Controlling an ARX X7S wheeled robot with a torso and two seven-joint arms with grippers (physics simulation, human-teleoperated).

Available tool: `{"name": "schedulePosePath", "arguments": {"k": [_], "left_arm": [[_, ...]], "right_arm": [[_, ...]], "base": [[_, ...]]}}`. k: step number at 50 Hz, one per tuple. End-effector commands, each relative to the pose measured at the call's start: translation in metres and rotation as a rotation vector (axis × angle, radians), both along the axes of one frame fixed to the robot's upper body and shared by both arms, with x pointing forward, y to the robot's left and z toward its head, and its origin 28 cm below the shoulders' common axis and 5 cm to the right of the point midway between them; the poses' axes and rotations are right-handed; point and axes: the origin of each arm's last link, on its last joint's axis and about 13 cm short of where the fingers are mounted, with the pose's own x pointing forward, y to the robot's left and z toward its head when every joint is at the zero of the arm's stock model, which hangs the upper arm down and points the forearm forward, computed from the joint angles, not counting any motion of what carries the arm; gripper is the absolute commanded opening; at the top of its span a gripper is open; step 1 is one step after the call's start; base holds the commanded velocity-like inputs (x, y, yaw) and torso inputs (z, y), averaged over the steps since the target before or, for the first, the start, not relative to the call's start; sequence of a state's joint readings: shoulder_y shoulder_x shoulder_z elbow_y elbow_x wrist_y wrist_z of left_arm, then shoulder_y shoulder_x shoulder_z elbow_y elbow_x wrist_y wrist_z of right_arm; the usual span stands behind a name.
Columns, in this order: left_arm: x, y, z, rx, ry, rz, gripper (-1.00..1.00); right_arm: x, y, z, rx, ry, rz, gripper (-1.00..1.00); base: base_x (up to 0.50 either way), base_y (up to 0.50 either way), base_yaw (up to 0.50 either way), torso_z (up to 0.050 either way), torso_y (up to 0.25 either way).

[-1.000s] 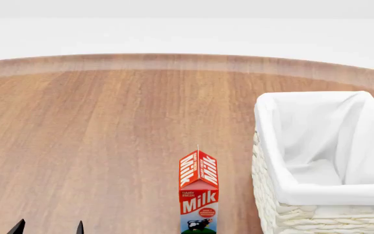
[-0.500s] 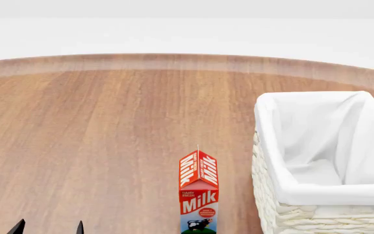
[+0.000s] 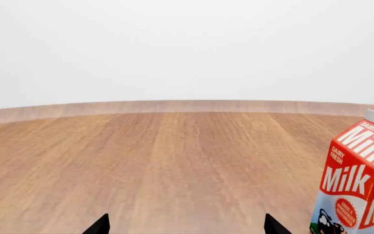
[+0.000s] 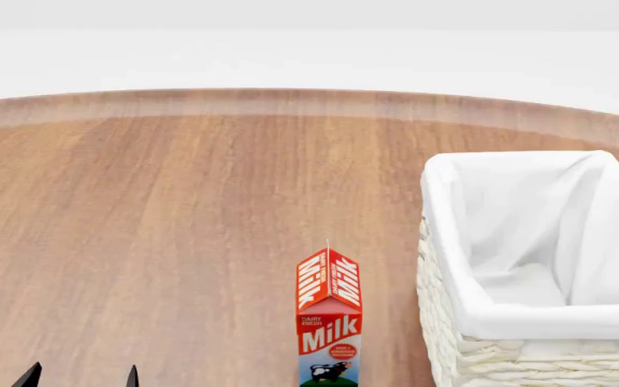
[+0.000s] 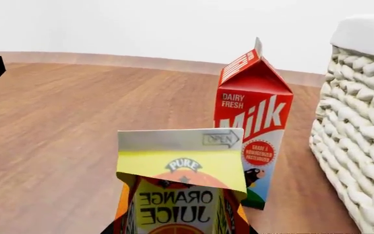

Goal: Pick up the orange juice, and put it in the basket.

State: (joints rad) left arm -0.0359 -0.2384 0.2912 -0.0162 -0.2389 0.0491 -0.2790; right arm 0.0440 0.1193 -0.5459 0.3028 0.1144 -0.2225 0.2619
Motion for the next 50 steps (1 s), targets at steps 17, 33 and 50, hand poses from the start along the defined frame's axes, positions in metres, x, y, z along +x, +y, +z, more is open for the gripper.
{"name": "schedulePosePath", "arguments": {"k": [17, 33, 50], "left_arm": [[0.0, 0.0, 0.0, 0.0, 0.0, 0.0, 1.0], [0.0, 0.0, 0.0, 0.0, 0.0, 0.0, 1.0], [0.0, 0.0, 0.0, 0.0, 0.0, 0.0, 1.0]], "right_arm": [[-0.005, -0.001, 0.024, 0.01, -0.051, 0.001, -1.0], [-0.011, -0.002, 0.046, 0.026, -0.104, 0.009, -1.0], [-0.016, -0.002, 0.061, 0.038, -0.142, 0.016, -1.0]], "base": [[0.0, 0.0, 0.0, 0.0, 0.0], [0.0, 0.0, 0.0, 0.0, 0.001], [0.0, 0.0, 0.0, 0.0, 0.001]]}}
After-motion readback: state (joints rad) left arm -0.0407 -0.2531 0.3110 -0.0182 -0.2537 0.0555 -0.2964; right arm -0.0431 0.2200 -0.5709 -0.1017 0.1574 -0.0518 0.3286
